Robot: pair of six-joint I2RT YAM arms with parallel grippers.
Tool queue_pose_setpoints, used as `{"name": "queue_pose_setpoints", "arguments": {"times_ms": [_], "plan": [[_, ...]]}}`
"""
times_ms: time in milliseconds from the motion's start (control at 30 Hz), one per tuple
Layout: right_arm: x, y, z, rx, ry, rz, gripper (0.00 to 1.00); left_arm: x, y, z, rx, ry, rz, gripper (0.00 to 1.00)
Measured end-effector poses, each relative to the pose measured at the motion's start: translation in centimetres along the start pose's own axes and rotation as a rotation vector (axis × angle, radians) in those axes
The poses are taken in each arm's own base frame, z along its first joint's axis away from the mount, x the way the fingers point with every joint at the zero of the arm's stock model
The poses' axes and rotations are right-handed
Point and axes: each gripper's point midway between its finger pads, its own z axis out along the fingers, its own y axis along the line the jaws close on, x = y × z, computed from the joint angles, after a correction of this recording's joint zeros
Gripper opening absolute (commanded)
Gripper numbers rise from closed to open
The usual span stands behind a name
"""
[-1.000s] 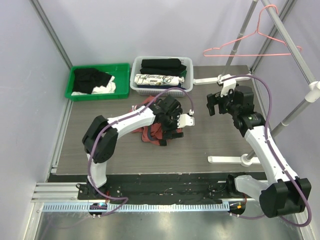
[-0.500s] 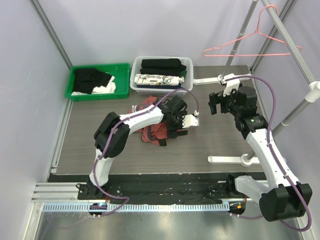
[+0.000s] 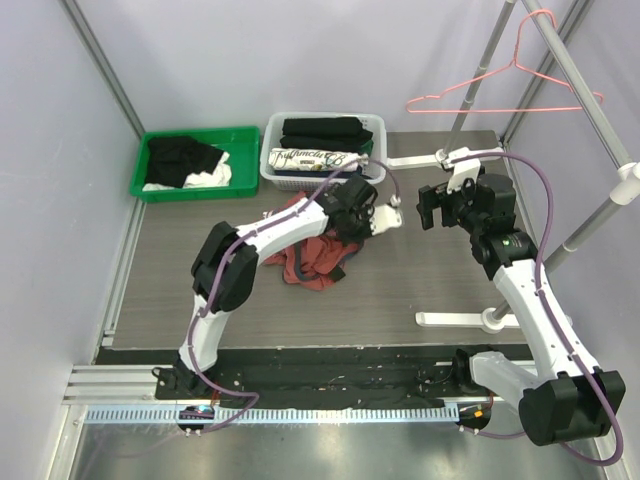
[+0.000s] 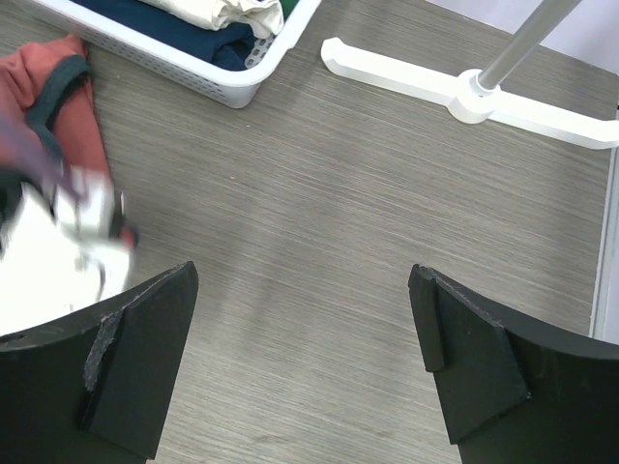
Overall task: Place the tank top on the hanger
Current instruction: Adjust the hanger at the center of the board.
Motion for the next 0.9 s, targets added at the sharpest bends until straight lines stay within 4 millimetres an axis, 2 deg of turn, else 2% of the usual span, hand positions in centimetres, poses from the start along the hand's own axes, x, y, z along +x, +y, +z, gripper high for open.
{"name": "queue_pose_setpoints", "arguments": {"times_ms": [67, 100, 200, 300, 433, 567, 667, 800, 900], "plan": [[0.0, 0.2, 0.0, -0.013, -0.002, 0.0, 0.99, -1.1, 2.3, -1.2, -0.053, -0.038, -0.054, 0.0], [-0.1, 0.4, 0.0, -0.024, -0.004, -0.001, 0.99, -1.8, 4.4, -2.4, -0.101, -0.069, -0.09, 0.0], [0.0, 1.2, 0.0, -0.068, -0.003, -0.006, 0.99, -2.0, 10.0, -6.0, -0.239, -0.13, -0.186, 0.0], [0.4, 2.6, -0.2, -0.146, 0.006, -0.012, 0.99, -0.3, 15.3, -10.8, -0.403, -0.162, -0.284, 0.0], [0.6, 5.1, -0.5, -0.286, 0.028, -0.023, 0.97, 3.8, 20.6, -17.6, -0.627, -0.158, -0.415, 0.0], [-0.1, 8.5, -0.2, -0.431, 0.048, -0.062, 0.97, 6.8, 23.6, -22.6, -0.797, -0.158, -0.515, 0.0], [-0.8, 11.8, 0.7, -0.526, 0.063, -0.119, 0.97, 9.1, 24.8, -24.9, -0.877, -0.158, -0.581, 0.0], [-1.2, 15.7, 2.5, -0.615, 0.093, -0.168, 0.96, 12.5, 24.8, -25.4, -0.921, -0.113, -0.647, 0.0], [-0.5, 18.0, 4.6, -0.655, 0.13, -0.176, 0.95, 15.0, 24.1, -24.4, -0.921, -0.06, -0.684, 0.0]]}}
